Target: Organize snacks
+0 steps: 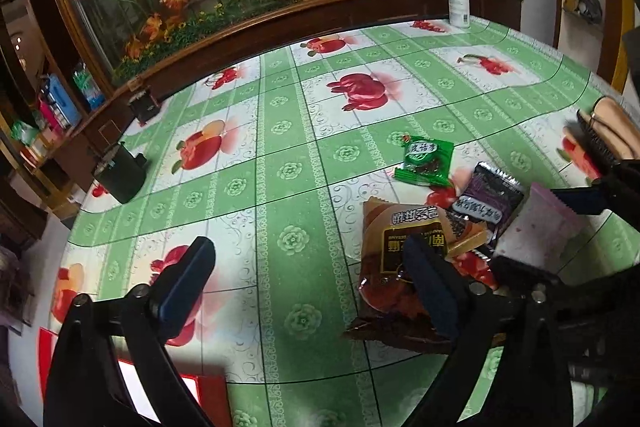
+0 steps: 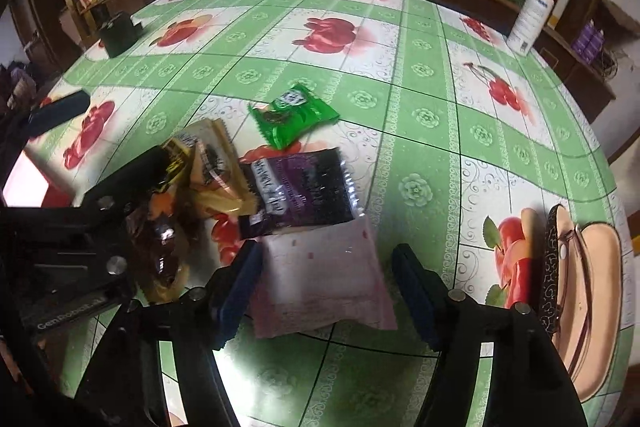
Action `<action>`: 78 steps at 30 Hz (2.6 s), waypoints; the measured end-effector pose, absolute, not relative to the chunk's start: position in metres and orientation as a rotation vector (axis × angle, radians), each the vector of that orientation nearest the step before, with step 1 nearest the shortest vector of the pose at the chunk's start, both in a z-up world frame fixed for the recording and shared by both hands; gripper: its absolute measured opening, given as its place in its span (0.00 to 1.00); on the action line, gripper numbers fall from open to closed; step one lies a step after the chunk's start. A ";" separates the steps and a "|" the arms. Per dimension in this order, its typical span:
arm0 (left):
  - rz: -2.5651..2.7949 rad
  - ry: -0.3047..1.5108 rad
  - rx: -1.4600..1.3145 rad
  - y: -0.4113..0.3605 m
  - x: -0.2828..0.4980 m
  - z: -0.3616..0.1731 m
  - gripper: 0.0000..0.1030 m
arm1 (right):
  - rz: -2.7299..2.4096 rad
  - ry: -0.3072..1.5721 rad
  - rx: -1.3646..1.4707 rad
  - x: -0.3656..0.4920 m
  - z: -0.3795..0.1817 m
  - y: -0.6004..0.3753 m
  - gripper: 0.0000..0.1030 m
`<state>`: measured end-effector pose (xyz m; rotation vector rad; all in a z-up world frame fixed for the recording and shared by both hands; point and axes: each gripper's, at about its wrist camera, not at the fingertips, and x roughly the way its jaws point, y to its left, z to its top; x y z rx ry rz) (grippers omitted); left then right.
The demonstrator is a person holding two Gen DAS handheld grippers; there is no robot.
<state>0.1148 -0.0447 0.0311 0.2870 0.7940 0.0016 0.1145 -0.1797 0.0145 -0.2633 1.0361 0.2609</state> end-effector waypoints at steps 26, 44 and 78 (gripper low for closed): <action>0.022 0.788 0.410 -0.051 0.102 0.024 0.97 | 0.284 0.979 -0.415 0.095 0.016 -0.164 0.63; -0.029 0.759 0.470 -0.063 0.103 0.037 0.99 | 0.285 0.980 -0.412 0.094 0.016 -0.163 0.63; -0.171 0.860 0.399 -0.045 0.103 0.034 0.77 | 0.275 1.046 -0.222 0.113 0.015 -0.209 0.61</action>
